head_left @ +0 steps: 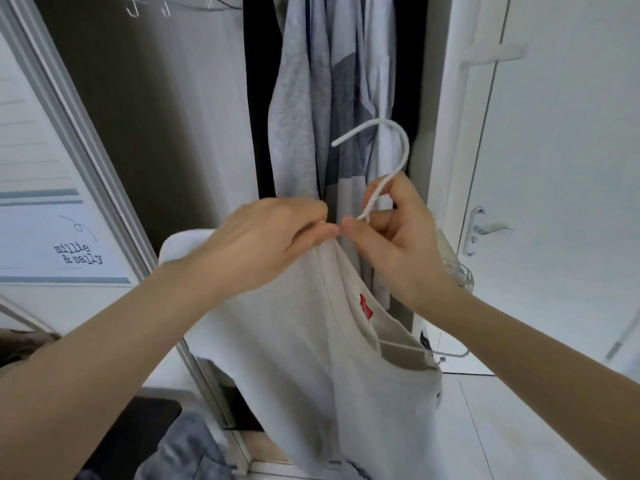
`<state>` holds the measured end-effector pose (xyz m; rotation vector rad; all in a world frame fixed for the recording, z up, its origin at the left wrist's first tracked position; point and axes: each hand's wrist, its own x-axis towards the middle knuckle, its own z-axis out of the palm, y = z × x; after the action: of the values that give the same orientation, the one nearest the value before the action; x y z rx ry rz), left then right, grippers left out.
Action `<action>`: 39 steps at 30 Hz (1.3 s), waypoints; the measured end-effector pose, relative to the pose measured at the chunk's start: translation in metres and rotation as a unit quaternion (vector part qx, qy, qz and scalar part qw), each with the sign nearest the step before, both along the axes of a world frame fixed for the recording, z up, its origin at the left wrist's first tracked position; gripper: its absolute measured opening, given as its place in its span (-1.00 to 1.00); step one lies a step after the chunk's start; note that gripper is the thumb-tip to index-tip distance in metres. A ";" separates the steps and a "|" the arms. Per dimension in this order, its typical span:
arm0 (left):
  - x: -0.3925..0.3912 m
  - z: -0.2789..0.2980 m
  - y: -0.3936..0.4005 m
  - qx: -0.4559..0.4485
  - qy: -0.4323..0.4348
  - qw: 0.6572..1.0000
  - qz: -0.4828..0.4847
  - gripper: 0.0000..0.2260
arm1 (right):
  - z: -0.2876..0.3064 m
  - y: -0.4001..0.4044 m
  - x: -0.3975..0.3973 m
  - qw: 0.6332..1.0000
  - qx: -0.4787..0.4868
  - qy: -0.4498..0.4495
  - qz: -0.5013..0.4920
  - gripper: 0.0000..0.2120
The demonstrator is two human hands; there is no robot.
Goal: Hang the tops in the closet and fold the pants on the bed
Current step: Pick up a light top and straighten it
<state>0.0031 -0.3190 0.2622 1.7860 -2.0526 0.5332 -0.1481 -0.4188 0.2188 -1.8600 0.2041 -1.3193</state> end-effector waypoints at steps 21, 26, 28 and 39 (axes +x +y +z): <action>0.058 -0.021 0.044 -0.172 0.264 0.945 0.090 -0.77 | -0.109 0.010 0.048 0.905 -0.088 0.355 0.217 -0.70; 0.063 -0.020 0.060 -0.173 0.263 0.944 0.102 -0.74 | -0.096 0.018 0.049 0.924 -0.093 0.271 0.253 -0.76; 0.068 -0.018 0.065 -0.191 0.270 0.938 0.110 -0.74 | -0.096 0.024 0.049 0.904 -0.088 0.283 0.307 -0.83; 0.148 -0.050 0.105 -0.177 0.182 0.945 0.206 -0.77 | -0.121 -0.070 0.024 0.737 -0.444 0.509 -0.005 -0.78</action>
<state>0.1513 -0.2144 0.2125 1.9167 -1.2549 0.5876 -0.1237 -0.4892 0.0975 -3.2705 0.1343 -0.1577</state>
